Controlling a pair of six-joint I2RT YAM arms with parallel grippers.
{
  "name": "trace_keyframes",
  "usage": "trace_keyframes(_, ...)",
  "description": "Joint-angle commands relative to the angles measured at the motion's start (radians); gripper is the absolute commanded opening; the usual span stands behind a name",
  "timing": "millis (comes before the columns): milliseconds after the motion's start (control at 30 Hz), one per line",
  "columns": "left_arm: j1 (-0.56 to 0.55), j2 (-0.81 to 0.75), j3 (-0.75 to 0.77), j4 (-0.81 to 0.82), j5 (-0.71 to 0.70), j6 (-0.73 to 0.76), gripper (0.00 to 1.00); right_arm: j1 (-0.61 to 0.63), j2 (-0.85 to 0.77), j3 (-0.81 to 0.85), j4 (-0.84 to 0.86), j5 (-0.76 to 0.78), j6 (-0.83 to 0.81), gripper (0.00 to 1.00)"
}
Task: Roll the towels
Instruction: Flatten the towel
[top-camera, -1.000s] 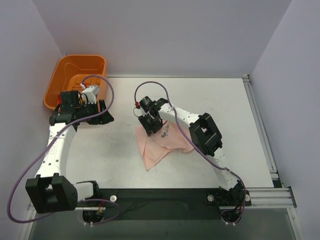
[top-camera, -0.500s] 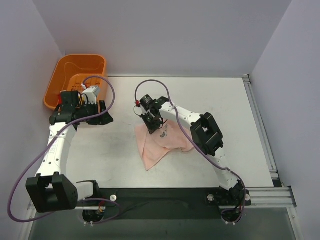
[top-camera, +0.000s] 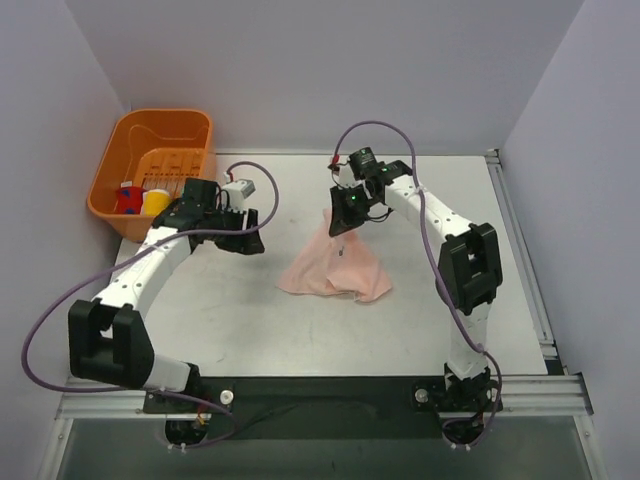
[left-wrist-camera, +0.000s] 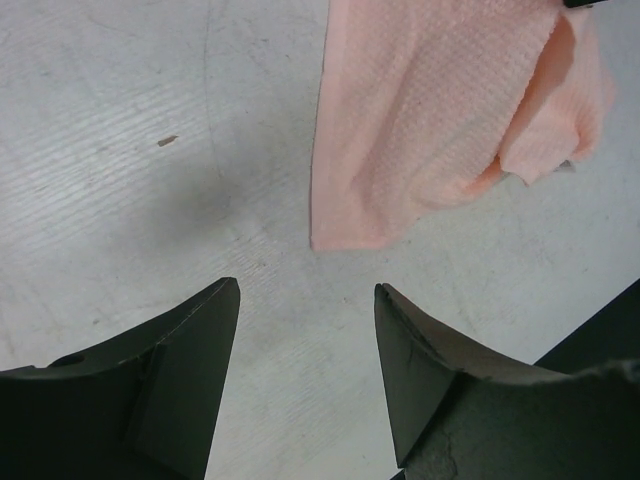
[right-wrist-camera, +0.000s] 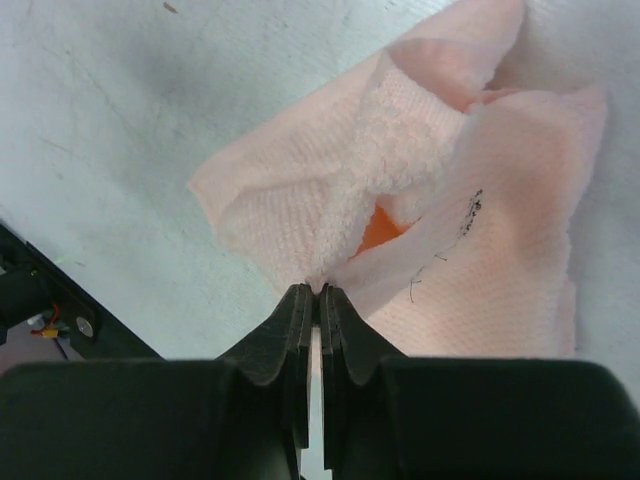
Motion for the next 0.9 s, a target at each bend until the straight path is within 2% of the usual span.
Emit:
trace_keyframes(0,-0.043,0.093,0.056,0.119,-0.078,-0.066,0.67,-0.010,0.022,-0.046,-0.038,-0.116,0.010,0.00)
trace_keyframes(200,-0.103,0.298,0.208,0.188,-0.103,-0.071,0.63,-0.074,0.009,-0.157,-0.040,-0.138,0.010,0.00)
trace_keyframes(433,-0.194,0.543,0.410,0.255,-0.057,-0.068,0.55,-0.130,-0.013,-0.288,-0.037,-0.167,-0.023,0.00)
trace_keyframes(567,-0.255,0.661,0.481,0.254,-0.055,-0.072,0.56,-0.145,0.015,-0.287,-0.032,-0.188,-0.014,0.00)
trace_keyframes(667,-0.304,0.692,0.496,0.260,-0.080,-0.054,0.63,-0.167,0.010,-0.285,-0.031,-0.187,-0.013,0.00)
trace_keyframes(867,-0.370,0.764,0.545,0.278,-0.178,-0.025,0.61,-0.206,0.008,-0.306,-0.029,-0.225,0.012,0.00)
